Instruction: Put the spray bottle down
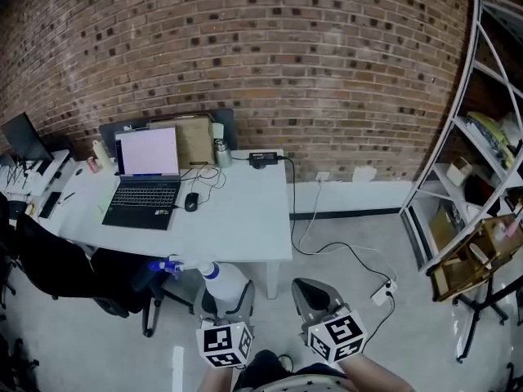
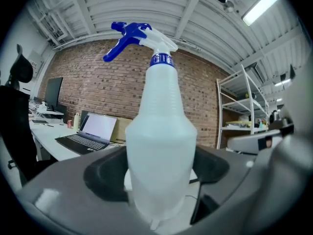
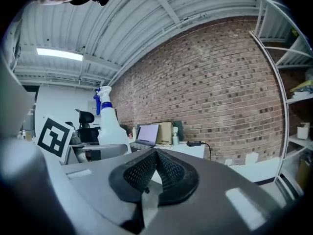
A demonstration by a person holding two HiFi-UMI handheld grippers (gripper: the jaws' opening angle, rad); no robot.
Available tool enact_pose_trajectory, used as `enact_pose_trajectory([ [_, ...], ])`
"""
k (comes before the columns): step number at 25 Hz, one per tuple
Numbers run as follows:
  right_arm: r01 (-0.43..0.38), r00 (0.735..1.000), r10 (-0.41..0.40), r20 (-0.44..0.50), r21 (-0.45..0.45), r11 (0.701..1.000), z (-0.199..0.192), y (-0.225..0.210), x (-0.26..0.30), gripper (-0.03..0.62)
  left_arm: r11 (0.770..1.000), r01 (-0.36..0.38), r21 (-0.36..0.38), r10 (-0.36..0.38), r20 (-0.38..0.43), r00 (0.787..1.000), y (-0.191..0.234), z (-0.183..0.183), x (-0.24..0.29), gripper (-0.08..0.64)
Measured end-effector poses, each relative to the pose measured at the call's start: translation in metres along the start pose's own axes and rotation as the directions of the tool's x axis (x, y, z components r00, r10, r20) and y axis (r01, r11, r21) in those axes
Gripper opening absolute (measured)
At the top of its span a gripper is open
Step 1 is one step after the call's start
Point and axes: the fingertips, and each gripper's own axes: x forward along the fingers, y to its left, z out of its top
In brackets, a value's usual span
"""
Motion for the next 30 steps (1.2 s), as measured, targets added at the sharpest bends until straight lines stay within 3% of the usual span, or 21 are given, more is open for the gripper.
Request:
enact_pose_trajectory([
  [12,0.019,0.997,-0.015,-0.078,0.055,0.998,-0.018,-0.075,0.083,-0.002,0.998,-0.021,0.064,0.019,0.027,0.999,0.001,-0.019,0.152,0.390],
  [20,-0.007,0.995,0.015,-0.102,0.081,0.997,-0.016,-0.107,0.150,-0.002,0.993,-0.001,0.118,0.003,-0.023,1.000,0.006,-0.055,0.248,0.390],
  [30,0.022,0.992,-0.005,-0.128,0.133,0.991,-0.026,-0.134,0.176,-0.002,0.994,0.009,0.109,-0.003,-0.054,0.999,0.009,-0.084,0.288,0.390],
])
